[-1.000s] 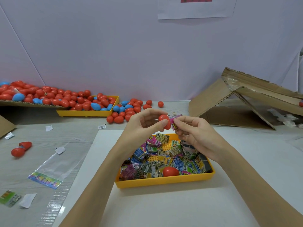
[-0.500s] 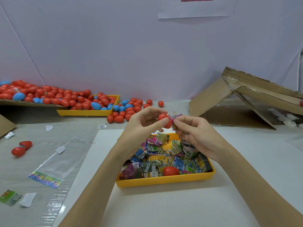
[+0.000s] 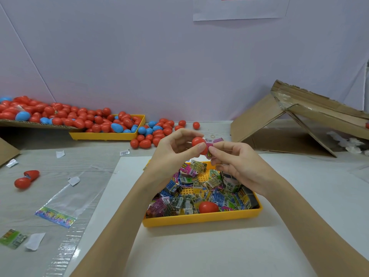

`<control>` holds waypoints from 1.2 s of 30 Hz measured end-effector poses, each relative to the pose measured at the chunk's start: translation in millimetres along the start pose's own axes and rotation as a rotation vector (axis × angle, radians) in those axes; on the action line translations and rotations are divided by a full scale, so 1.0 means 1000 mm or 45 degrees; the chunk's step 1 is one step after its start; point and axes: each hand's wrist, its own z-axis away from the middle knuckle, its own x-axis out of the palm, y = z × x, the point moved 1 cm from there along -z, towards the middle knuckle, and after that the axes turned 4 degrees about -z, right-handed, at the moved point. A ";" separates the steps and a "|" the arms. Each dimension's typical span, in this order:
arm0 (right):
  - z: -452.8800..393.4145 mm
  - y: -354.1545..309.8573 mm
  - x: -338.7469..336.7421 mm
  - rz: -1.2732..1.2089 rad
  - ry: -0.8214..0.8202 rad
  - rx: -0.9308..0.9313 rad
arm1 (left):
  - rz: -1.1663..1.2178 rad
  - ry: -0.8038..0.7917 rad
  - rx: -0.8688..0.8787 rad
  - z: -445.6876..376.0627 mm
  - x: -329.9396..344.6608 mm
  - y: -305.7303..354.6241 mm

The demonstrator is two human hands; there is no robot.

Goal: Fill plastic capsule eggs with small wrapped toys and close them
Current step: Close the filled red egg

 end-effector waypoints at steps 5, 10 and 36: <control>0.005 -0.004 0.002 0.004 0.040 -0.019 | -0.095 -0.017 0.046 0.000 0.000 0.001; 0.006 -0.004 0.006 0.000 0.072 -0.051 | -0.174 -0.009 0.098 0.001 0.000 -0.001; 0.012 0.002 0.012 -0.430 -0.040 0.094 | -0.515 -0.033 0.443 -0.001 -0.005 0.008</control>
